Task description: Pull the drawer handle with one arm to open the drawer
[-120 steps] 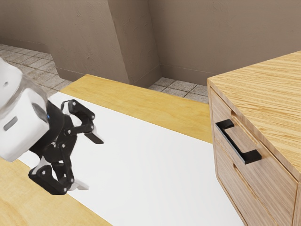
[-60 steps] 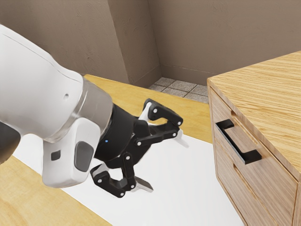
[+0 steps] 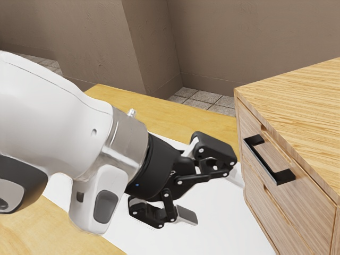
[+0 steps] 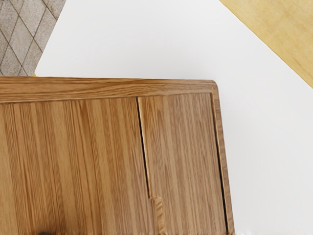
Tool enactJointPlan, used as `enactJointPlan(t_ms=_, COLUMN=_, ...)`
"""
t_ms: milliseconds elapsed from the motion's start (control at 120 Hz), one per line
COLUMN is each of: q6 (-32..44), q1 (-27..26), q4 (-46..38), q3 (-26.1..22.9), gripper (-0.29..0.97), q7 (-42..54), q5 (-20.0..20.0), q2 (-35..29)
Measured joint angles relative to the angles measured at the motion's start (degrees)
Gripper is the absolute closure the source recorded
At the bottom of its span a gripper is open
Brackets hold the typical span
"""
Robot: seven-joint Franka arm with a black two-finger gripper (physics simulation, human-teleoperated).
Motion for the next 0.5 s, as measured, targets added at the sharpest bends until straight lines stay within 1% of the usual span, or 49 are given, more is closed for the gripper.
enactJointPlan(t_ms=117, q6=0.9, q1=-4.3, q4=1.8, q3=5.9, gripper=0.00, q7=1.7, q5=0.2, q2=2.2)
enactJointPlan(t_ms=275, q6=1.8, q1=-6.2, q4=3.1, q3=9.2, gripper=0.00, q7=3.5, q5=0.9, q2=3.4)
enactJointPlan(t_ms=400, q6=2.3, q1=-8.9, q4=3.8, q3=13.4, gripper=0.00, q7=4.7, q5=2.3, q2=4.0)
enactJointPlan(t_ms=500, q6=2.6, q1=-9.9, q4=4.3, q3=14.6, gripper=0.00, q7=5.4, q5=2.9, q2=4.5)
